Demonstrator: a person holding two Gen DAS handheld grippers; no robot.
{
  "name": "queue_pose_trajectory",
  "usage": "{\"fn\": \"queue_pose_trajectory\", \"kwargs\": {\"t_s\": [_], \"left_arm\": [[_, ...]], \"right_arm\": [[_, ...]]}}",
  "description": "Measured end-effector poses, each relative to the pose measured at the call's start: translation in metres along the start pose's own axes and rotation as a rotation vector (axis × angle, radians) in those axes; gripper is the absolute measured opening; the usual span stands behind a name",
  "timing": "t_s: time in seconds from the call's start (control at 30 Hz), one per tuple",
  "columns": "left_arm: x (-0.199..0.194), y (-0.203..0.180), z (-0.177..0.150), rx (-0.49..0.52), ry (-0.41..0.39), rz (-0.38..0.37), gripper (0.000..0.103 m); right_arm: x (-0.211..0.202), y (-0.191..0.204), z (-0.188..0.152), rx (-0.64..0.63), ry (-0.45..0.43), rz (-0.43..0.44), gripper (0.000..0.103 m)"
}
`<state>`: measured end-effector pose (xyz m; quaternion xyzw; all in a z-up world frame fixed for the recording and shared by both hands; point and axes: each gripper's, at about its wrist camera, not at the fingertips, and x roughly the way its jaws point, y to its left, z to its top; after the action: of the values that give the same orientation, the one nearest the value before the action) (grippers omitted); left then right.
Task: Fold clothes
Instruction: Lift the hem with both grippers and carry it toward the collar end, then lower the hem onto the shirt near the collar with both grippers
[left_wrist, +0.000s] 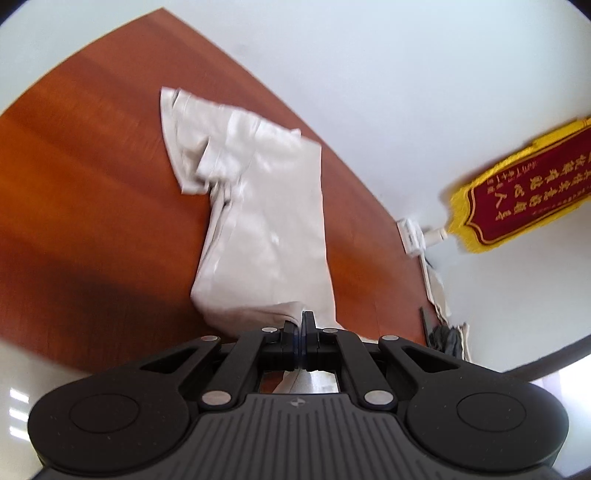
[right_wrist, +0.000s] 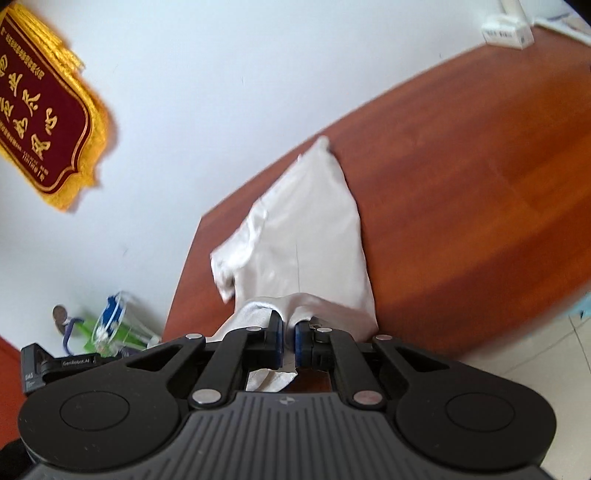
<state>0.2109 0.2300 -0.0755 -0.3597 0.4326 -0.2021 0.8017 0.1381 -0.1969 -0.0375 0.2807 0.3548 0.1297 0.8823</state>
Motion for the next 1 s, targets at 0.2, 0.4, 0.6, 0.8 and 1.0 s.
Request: {"fn": "queue_pose_trajectory", "kwargs": {"t_s": [0.2, 0.4, 0.6, 0.8, 1.0], "left_arm": [[0.009, -0.012, 0.038, 0.007, -0.065, 0.032, 0.002], [0.022, -0.016, 0.086, -0.013, -0.129, 0.061, 0.002], [0.042, -0.024, 0.127, -0.056, -0.18, 0.09, 0.002], [0.077, -0.032, 0.169, -0.081, -0.206, 0.135, 0.002], [0.117, -0.029, 0.2, -0.123, -0.21, 0.188, 0.002]], "right_arm": [[0.034, 0.019, 0.052, -0.06, -0.026, -0.018, 0.007], [0.067, 0.034, 0.097, -0.088, -0.033, 0.011, 0.007], [0.112, 0.035, 0.149, -0.109, -0.022, 0.05, 0.007], [0.163, 0.03, 0.2, -0.121, 0.011, 0.055, 0.007], [0.213, 0.019, 0.231, -0.122, 0.061, 0.039, 0.007]]}}
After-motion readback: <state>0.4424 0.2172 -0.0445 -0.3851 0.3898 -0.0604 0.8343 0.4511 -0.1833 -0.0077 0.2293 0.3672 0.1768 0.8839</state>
